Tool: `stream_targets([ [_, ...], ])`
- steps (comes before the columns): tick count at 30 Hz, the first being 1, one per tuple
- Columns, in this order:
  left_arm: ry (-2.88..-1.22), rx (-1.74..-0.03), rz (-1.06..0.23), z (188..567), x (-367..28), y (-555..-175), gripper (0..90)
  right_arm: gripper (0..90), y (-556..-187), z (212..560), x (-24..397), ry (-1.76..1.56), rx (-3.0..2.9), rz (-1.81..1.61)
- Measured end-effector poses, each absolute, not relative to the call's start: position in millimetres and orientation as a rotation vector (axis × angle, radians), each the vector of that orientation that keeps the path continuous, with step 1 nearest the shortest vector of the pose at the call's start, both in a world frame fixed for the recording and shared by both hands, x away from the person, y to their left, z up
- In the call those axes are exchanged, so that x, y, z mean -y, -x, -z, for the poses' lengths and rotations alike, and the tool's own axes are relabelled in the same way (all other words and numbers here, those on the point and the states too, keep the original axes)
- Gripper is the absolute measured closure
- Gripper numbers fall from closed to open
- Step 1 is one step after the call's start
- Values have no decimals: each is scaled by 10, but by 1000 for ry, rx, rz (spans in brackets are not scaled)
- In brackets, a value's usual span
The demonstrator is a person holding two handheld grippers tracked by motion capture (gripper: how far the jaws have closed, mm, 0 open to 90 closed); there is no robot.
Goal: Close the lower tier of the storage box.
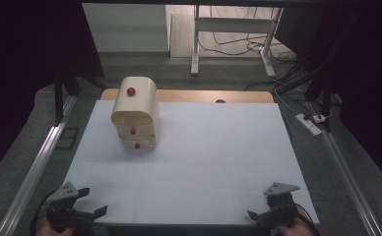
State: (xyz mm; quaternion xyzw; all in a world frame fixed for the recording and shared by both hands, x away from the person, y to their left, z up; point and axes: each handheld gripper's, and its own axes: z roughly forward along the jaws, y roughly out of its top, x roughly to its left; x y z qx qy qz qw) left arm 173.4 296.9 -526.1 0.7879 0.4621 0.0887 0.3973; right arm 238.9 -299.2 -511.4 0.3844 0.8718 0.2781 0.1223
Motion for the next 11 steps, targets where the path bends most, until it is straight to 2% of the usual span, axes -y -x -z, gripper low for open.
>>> stream_targets([
  [7, -2074, -1169, -210, 5267, -2906, -1693, 0, 0, -2389, 5113, 2991, -1122, -2544, -811],
  [11, -2067, -1172, -197, 5267, -2912, -1704, 0, 0, -2389, 5116, 2989, -1118, -2545, -803],
])
